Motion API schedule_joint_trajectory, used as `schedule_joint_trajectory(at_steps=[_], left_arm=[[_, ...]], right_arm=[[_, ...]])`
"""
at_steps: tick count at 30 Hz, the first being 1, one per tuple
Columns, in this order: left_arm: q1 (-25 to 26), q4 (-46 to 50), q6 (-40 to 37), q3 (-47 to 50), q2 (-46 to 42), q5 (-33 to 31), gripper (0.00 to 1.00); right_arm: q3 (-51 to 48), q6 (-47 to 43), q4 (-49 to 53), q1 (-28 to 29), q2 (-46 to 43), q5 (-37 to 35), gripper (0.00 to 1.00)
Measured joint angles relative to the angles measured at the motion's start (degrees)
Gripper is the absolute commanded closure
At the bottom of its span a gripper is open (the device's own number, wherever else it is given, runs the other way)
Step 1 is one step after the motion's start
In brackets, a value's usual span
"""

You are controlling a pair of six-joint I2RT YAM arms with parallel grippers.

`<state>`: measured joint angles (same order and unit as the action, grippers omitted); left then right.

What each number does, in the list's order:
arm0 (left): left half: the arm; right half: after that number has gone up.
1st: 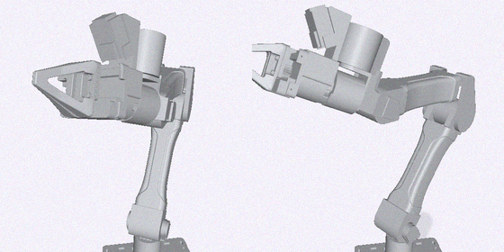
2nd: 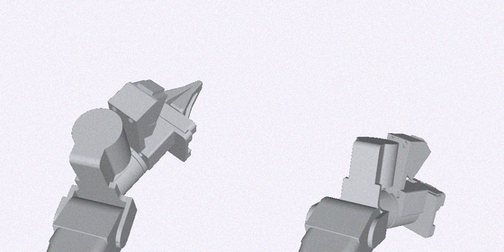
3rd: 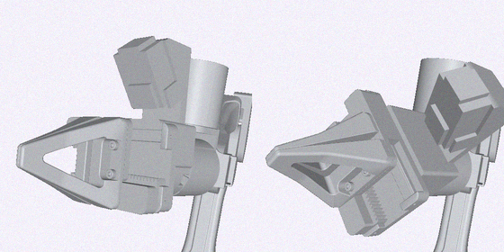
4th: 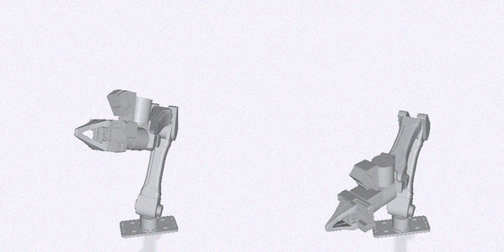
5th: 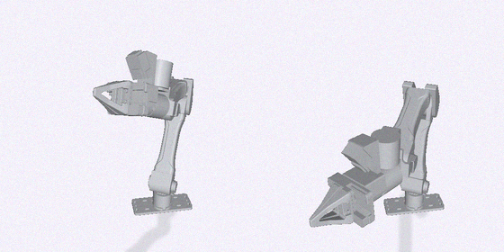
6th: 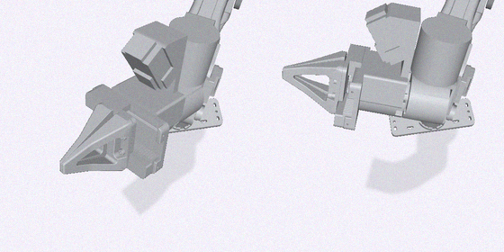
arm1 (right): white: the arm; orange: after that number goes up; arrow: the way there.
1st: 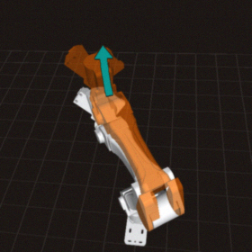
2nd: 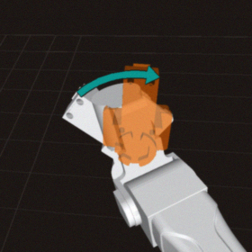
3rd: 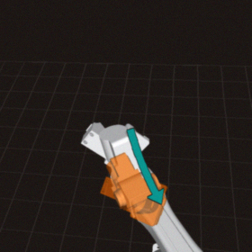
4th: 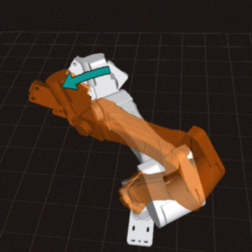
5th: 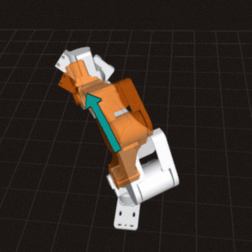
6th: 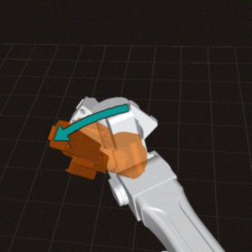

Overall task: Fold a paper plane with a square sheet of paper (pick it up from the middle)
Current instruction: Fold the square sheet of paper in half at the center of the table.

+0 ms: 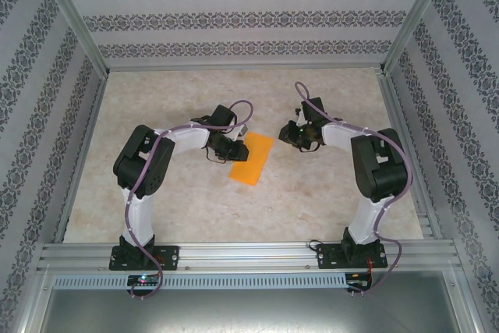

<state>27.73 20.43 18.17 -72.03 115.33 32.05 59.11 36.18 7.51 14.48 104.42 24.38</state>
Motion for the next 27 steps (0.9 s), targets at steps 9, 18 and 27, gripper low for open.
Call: schedule_joint_trajectory(at_steps=[9,18,27], left_arm=[[-0.1,0.5,0.0,-0.3,-0.2,0.8,0.74],[0.0,4.1,0.6,-0.3,-1.2,1.0,0.74],[0.0,7.6,0.7,-1.4,-2.3,0.9,0.72]], right_arm=[[-1.4,2.2,-0.6,3.7,-1.5,2.5,0.61],[-3.3,5.7,-0.7,7.2,-1.5,3.1,0.57],[-4.8,9.1,-3.3,8.8,-1.5,3.8,0.55]])
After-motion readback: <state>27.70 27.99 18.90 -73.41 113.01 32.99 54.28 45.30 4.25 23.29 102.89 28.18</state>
